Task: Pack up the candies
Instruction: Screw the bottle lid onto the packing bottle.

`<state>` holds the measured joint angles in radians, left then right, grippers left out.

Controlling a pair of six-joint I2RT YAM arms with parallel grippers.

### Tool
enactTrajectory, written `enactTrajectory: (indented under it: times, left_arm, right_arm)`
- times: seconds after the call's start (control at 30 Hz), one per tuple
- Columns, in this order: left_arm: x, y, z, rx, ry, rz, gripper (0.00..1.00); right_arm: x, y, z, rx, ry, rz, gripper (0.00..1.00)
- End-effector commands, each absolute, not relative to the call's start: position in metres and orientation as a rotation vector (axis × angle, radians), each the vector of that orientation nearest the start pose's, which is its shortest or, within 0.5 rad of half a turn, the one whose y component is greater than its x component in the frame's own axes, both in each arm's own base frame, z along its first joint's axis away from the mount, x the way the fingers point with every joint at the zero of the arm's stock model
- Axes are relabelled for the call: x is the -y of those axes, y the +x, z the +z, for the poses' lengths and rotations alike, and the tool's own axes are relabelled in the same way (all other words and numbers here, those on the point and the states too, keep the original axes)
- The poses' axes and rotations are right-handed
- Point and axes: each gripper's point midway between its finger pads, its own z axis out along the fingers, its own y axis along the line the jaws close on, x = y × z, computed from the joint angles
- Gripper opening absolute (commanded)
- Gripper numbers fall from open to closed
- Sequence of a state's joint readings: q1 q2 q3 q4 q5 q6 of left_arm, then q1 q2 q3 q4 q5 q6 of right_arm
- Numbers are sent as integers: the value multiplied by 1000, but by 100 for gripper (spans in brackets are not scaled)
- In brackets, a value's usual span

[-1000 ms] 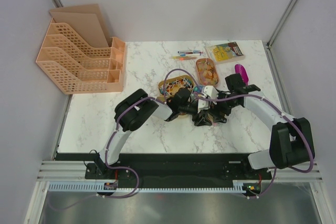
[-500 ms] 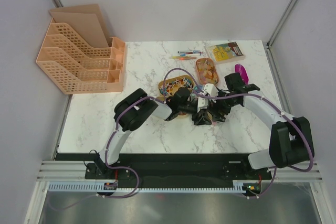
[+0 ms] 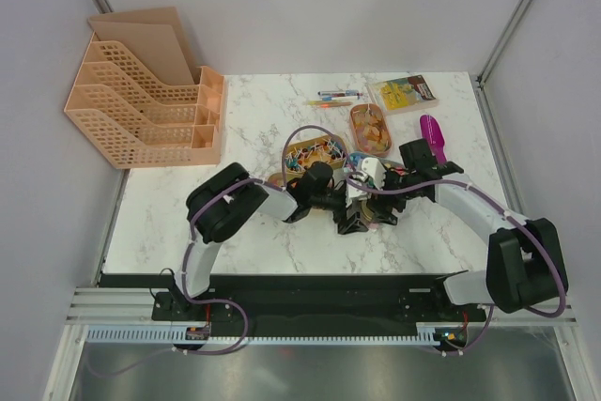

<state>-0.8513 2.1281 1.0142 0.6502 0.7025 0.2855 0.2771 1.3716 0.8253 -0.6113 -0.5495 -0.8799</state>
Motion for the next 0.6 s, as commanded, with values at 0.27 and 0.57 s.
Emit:
enactTrajectory:
  times: [0.27,0.57]
  left_arm:
    - [320,167,-75,-2258,1546,-1009,100]
    - [336,195,-17,-2170,1480,-1002,100]
  right_arm:
    - [-116,214,46,-2223,-1571,528,98]
    - [-122,243,93,-2118,-1551,442,98]
